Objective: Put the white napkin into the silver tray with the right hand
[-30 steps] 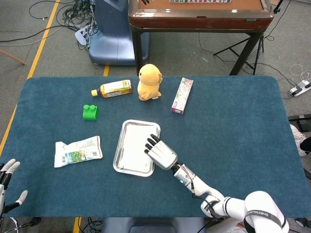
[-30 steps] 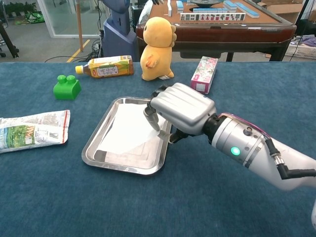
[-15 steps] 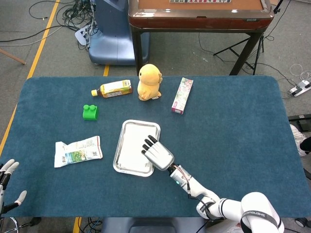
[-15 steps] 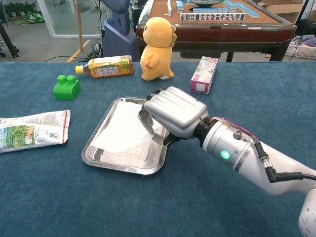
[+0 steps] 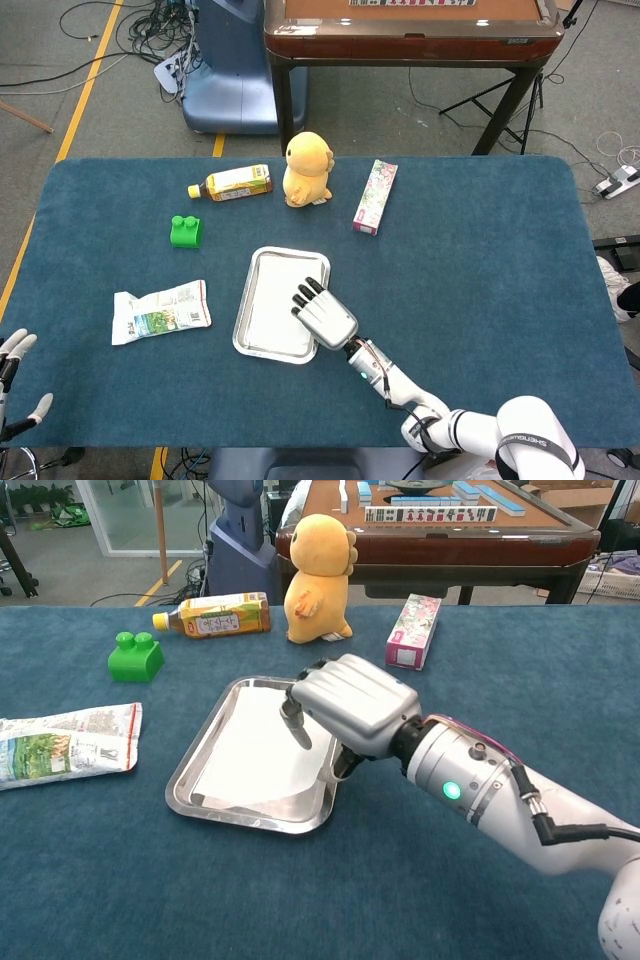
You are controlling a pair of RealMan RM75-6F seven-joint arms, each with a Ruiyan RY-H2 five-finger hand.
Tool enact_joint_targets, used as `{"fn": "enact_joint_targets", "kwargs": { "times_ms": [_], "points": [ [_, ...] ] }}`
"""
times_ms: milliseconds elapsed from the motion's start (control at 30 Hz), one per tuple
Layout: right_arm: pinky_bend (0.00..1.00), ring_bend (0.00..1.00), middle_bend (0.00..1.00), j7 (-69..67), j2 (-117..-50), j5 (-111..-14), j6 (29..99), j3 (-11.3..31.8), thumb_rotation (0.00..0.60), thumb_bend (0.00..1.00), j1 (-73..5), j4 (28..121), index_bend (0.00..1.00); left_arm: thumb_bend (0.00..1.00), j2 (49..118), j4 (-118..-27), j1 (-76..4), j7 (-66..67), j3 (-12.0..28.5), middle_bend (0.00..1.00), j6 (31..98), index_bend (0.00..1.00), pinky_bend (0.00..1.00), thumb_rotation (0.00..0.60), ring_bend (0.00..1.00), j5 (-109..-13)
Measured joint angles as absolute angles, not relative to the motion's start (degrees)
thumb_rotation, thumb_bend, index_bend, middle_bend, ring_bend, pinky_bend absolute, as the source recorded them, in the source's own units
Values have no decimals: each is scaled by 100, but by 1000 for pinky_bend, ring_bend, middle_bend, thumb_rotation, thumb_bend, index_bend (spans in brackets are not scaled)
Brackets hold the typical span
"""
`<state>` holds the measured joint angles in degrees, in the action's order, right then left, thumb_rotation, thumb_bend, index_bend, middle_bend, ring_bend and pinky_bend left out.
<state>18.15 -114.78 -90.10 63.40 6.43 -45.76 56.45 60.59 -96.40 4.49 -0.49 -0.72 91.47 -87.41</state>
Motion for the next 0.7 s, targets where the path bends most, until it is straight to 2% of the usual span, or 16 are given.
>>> {"fn": "enact_joint_targets", "kwargs": {
  "times_ms": [133, 700],
  "points": [
    [220, 234, 386, 1831, -11515, -9005, 6319, 661, 600, 34, -4607, 5668, 570, 246, 6047, -9643, 461, -45, -72, 78, 9162, 133, 0, 600, 25, -8737],
    [219, 221, 370, 1891, -11401, -8884, 6162, 720, 600, 0, -4641, 5933, 546, 246, 6029, -9716, 494, 26, -87, 78, 9185, 133, 0, 600, 25, -8739]
  ]
}}
